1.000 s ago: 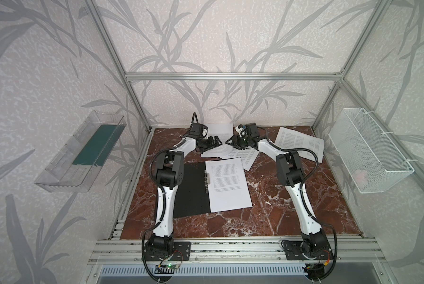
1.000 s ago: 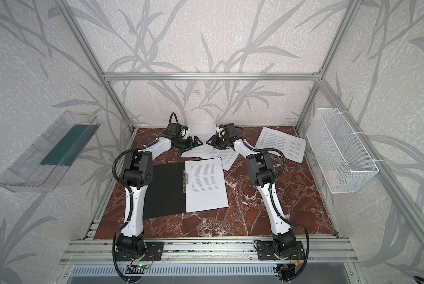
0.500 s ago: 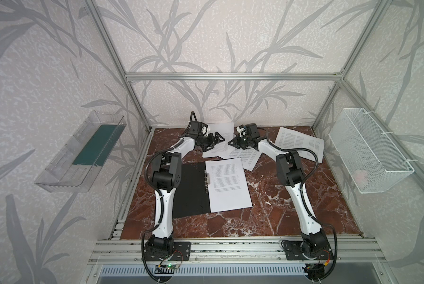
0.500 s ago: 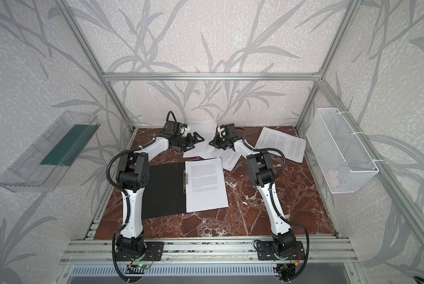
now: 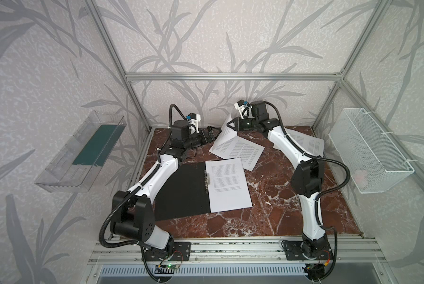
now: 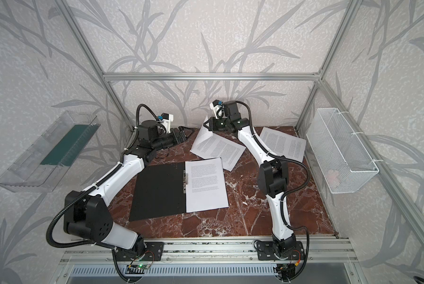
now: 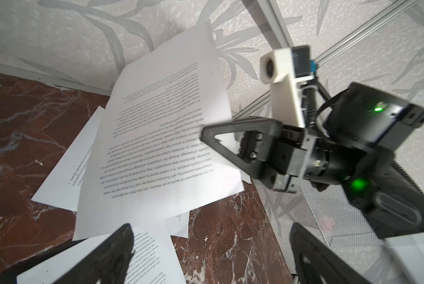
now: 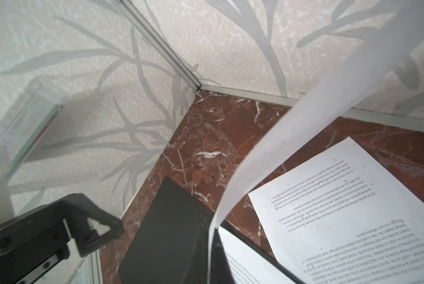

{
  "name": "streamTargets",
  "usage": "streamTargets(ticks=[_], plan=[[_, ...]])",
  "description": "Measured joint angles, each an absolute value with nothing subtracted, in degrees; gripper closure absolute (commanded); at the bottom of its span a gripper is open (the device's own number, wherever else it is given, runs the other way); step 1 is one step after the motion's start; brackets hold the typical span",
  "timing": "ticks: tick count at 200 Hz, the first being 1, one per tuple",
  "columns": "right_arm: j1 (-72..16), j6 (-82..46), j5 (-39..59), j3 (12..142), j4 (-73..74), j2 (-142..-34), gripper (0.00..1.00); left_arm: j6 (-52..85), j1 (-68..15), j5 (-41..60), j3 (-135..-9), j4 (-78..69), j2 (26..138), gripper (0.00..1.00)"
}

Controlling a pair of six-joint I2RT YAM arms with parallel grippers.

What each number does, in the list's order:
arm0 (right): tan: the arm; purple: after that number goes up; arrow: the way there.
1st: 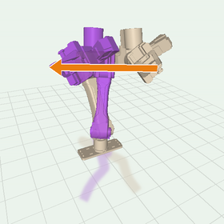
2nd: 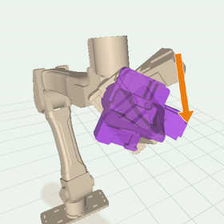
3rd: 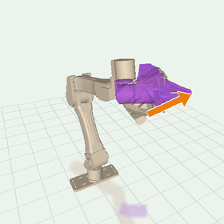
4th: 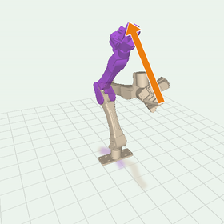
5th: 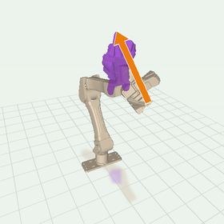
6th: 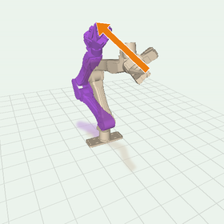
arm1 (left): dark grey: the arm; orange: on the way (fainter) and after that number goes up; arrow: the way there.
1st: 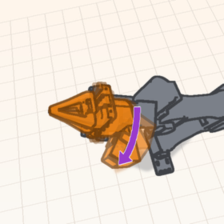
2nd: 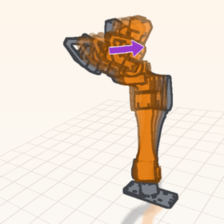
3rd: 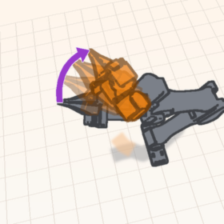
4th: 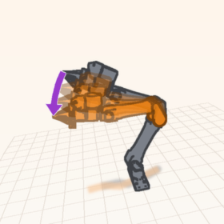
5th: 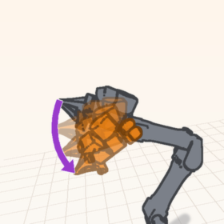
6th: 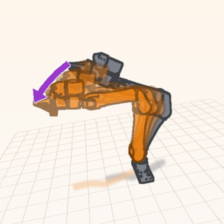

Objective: Put the files into the folder
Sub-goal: 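Raise the held sheet upright with the right gripper while the left rises beside it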

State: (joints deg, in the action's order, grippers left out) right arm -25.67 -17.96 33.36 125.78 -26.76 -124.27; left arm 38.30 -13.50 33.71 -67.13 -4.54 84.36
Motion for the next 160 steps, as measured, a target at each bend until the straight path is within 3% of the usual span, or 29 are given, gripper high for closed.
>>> streamTargets(ticks=[51,99,146,160], plan=[[-32.7,-1.5,21.1,134.5,-49.9,-120.8,1.0,37.0,-13.8,30.7,-62.4,-9.9,76.2,0.01],[-35.6,7.2,5.9,135.1,-63.9,-118.3,0.99,25.5,-13.8,31.3,-61.7,-16.2,75.5,0.01],[-34.8,11.5,-5.7,135.2,-69.2,-114.3,0.97,4.8,-13.7,34.4,-66.2,-4.1,79.2,0.01],[-34.8,12.8,-8.3,135.0,-69.5,-113.1,0.97,-1.3,-13.7,34.6,-69.5,1.0,79.1,0.11]])
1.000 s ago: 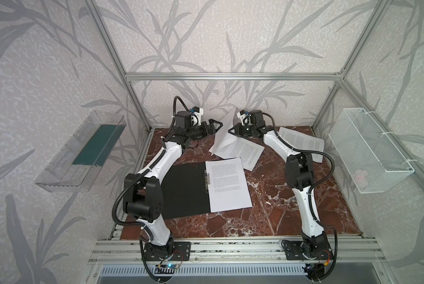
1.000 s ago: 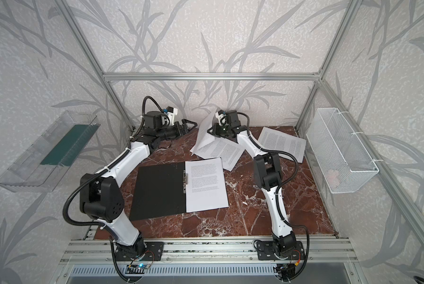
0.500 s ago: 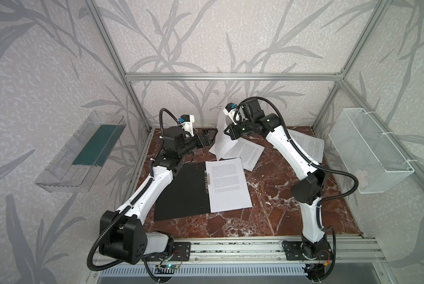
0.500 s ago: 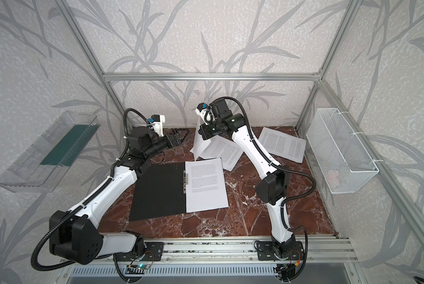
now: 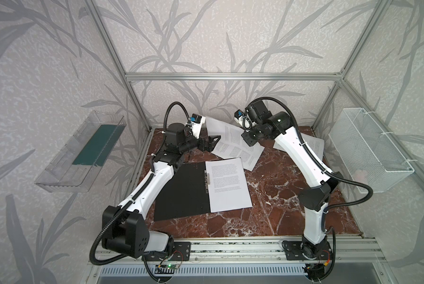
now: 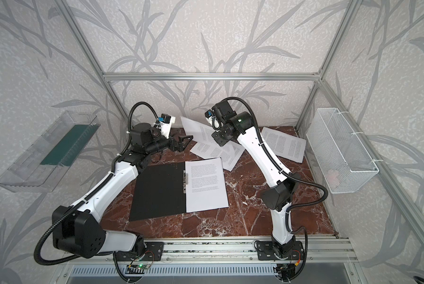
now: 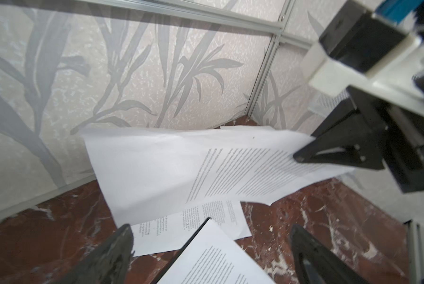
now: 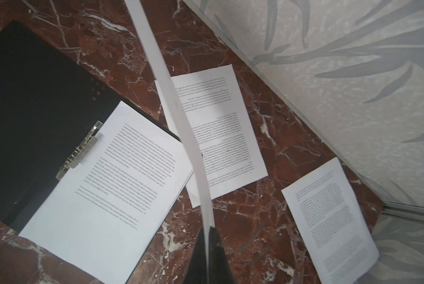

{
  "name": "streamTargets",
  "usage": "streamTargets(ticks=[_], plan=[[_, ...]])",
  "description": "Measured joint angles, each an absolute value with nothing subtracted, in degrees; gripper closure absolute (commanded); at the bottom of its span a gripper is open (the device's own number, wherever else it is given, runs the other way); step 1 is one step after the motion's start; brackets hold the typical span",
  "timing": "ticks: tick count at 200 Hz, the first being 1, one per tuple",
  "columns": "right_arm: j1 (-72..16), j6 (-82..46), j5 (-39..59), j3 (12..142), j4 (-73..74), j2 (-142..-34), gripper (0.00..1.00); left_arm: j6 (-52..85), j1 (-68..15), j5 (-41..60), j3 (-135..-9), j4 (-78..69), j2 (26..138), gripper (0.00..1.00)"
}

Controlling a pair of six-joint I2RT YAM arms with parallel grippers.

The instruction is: Put the files into the folder

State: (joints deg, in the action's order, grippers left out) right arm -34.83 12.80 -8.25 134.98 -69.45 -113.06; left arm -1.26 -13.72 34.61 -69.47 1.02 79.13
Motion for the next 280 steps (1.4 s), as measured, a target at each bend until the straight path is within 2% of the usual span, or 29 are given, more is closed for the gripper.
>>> streamTargets(ticks=[9,52,73,93,173,200,231,269,280], plan=[[-34.9,14.0,-9.6,134.5,-69.5,-112.2,0.97,-4.7,-13.7,34.7,-72.0,4.4,79.1,0.14],[-36.5,19.3,-16.0,128.6,-68.3,-109.6,0.97,-19.1,-16.1,34.4,-84.3,20.2,79.1,0.16],[-37.5,21.3,-17.2,126.3,-67.1,-109.5,0.97,-25.3,-20.2,32.6,-86.6,26.1,79.2,0.24],[-38.3,22.8,-17.6,125.8,-66.7,-109.5,0.97,-28.8,-23.4,31.6,-87.3,30.1,80.7,0.27],[-39.6,27.1,-16.2,116.3,-61.5,-101.9,0.98,-35.3,-25.9,26.4,-93.7,37.0,88.4,0.36],[-39.5,27.7,-16.1,114.7,-60.6,-100.4,0.98,-36.6,-26.7,25.1,-95.5,38.3,89.7,0.43],[-39.1,27.7,-16.2,114.4,-60.2,-100.4,0.98,-37.2,-27.1,24.0,-96.7,39.2,90.5,0.57],[-38.6,27.5,-16.5,113.4,-60.2,-100.3,0.98,-37.3,-28.0,22.5,-97.1,39.8,91.5,0.58],[-38.3,27.4,-16.5,113.2,-60.3,-100.3,0.98,-37.3,-28.4,22.2,-97.1,39.9,91.8,0.54]])
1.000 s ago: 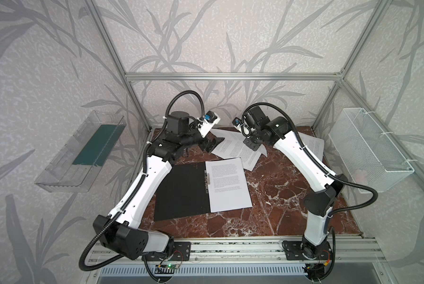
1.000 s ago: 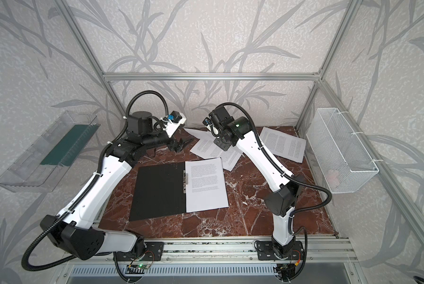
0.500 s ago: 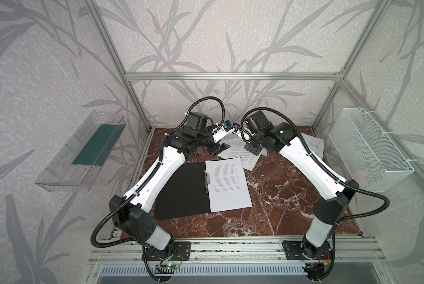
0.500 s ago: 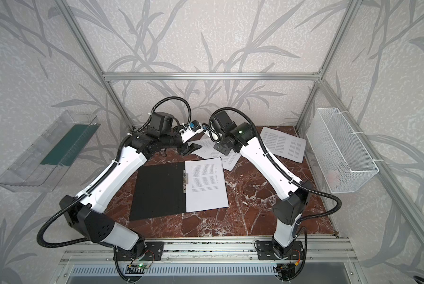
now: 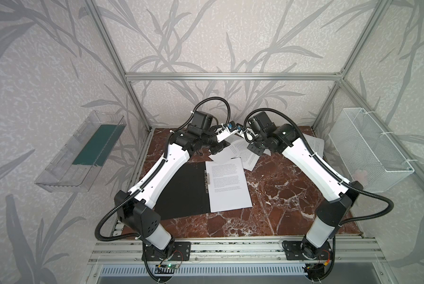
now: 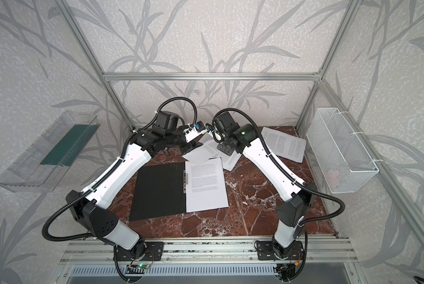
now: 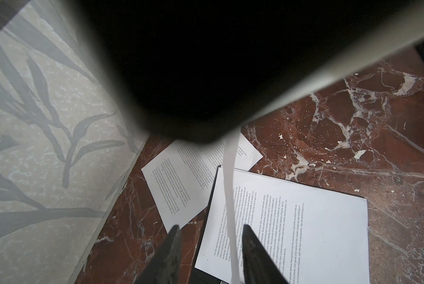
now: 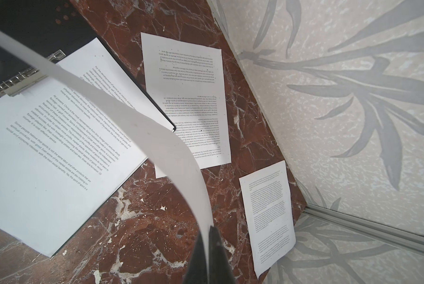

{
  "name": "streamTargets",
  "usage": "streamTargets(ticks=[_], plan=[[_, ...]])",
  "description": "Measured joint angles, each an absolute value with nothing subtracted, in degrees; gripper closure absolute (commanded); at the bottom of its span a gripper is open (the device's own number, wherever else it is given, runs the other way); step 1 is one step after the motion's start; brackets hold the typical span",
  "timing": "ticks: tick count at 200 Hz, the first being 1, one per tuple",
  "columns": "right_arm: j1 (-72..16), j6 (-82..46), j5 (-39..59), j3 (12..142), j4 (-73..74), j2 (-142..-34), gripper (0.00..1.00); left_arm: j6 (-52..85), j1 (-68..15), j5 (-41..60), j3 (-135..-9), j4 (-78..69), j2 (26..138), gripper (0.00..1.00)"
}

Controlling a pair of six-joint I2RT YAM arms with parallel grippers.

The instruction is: Put the files into the folder

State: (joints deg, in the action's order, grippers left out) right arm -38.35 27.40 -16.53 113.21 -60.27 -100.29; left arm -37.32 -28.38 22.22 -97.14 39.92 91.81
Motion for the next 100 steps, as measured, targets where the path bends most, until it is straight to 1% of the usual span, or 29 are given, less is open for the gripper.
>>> streamTargets(ticks=[18,28,37,46,60,100], plan=[[-38.1,27.1,-16.6,112.9,-60.3,-100.3,0.98,-36.9,-28.9,22.1,-97.2,40.1,92.1,0.42],[-38.0,26.9,-16.7,112.9,-60.3,-100.3,0.98,-36.8,-29.1,22.4,-97.2,40.3,92.2,0.33],[-38.0,26.7,-16.9,112.9,-60.2,-100.3,0.98,-36.4,-29.2,22.8,-97.2,40.4,92.2,0.29],[-38.0,26.5,-16.9,112.9,-60.2,-100.2,0.98,-36.1,-29.3,23.1,-97.2,40.3,92.2,0.29],[-38.0,26.4,-16.9,112.9,-60.2,-100.2,0.98,-35.9,-29.3,23.2,-97.2,40.3,92.2,0.33],[-38.0,25.6,-16.4,110.8,-59.7,-98.3,0.98,-36.0,-29.9,24.1,-97.2,39.8,92.3,0.39]])
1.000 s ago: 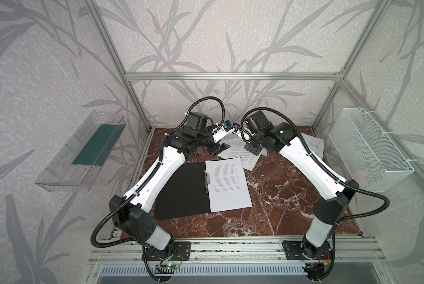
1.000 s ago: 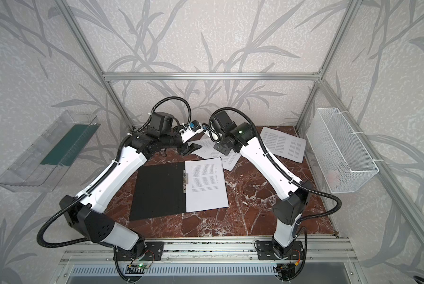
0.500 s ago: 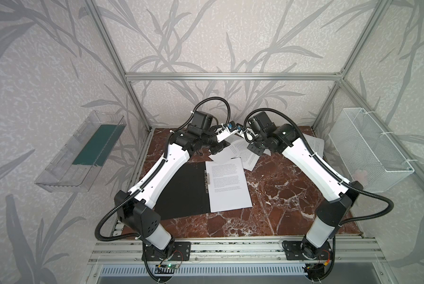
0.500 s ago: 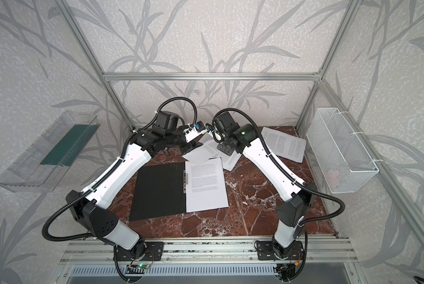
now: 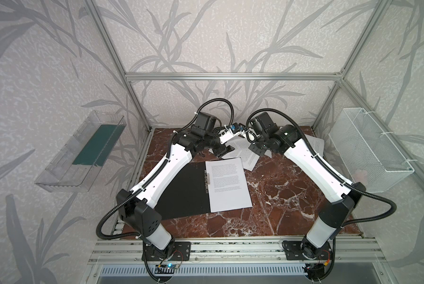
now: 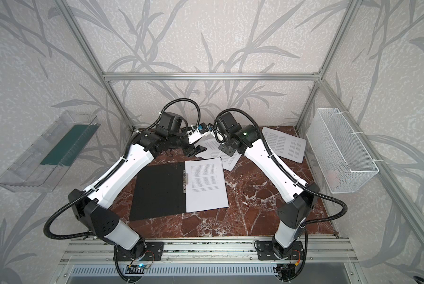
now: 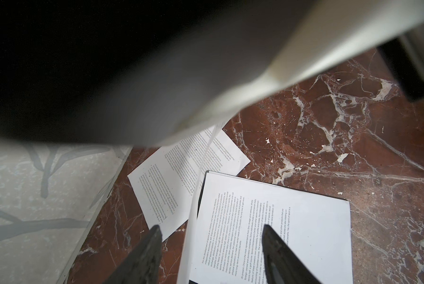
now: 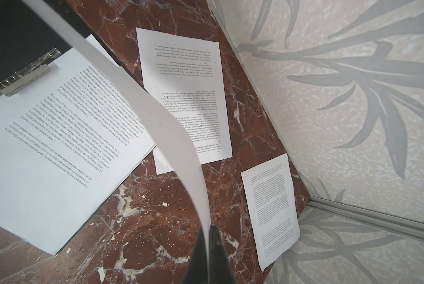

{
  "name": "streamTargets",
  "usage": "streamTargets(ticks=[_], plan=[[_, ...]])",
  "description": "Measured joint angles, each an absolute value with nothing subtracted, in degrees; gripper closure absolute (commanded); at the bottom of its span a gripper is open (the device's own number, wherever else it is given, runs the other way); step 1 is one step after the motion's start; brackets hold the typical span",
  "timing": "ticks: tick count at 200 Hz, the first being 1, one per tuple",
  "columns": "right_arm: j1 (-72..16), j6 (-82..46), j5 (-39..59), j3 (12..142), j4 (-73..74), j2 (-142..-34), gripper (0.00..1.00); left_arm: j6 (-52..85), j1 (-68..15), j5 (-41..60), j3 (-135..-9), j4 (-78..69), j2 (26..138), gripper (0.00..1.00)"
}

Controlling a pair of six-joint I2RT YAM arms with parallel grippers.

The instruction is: Put the files into the folder

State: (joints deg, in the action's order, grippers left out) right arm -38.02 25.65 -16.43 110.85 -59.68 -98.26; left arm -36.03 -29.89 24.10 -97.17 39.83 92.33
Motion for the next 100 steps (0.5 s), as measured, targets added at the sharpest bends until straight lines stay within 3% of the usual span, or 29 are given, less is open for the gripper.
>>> streamTargets(ticks=[55,100], plan=[[-37.5,24.6,-15.9,109.8,-59.4,-97.1,0.98,-36.3,-30.1,23.9,-97.5,37.0,93.3,0.49],[-37.0,23.8,-14.5,108.1,-58.1,-95.7,0.98,-36.6,-30.3,24.1,-96.5,33.3,93.3,0.65]])
